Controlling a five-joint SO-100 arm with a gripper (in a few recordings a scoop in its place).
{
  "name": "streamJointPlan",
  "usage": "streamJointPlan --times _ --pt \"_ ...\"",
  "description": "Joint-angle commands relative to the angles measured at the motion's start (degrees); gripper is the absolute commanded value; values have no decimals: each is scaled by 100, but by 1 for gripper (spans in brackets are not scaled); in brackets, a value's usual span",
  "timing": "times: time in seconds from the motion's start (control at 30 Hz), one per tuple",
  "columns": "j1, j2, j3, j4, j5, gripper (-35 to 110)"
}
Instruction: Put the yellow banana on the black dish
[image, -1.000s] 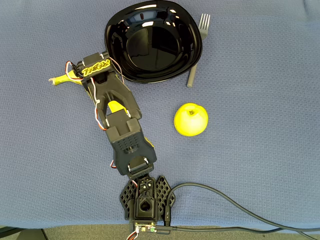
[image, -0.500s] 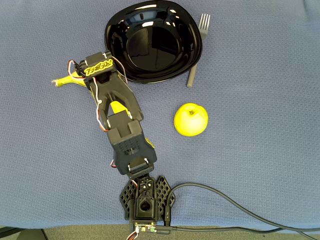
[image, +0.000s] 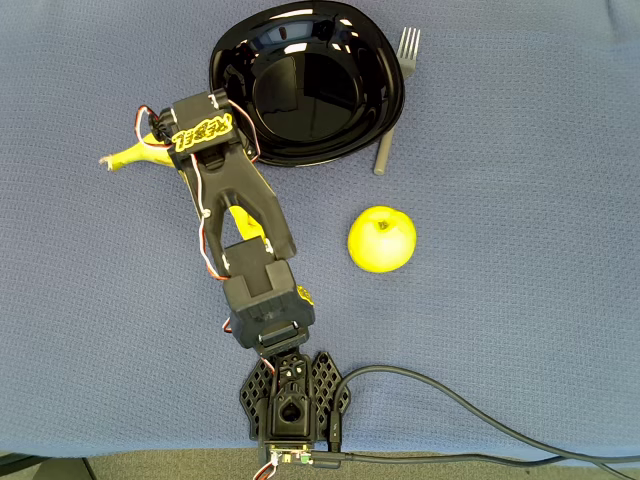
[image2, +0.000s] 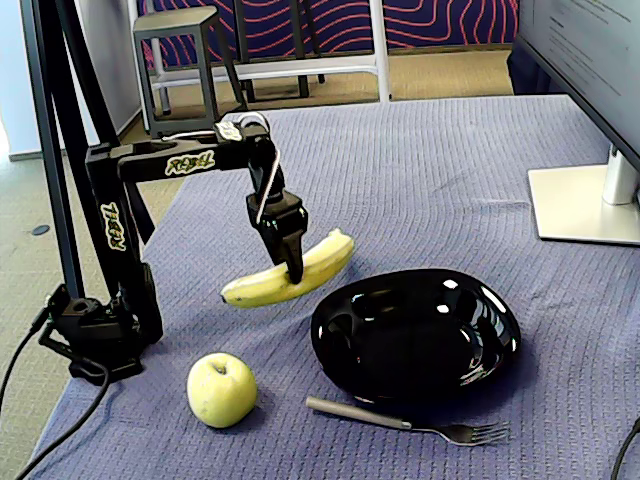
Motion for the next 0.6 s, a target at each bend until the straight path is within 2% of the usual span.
streamJointPlan --times 0.0,0.57 --pt "290 712 -659 141 158 0" --pt "1389 352 -2549 1230 -70 0"
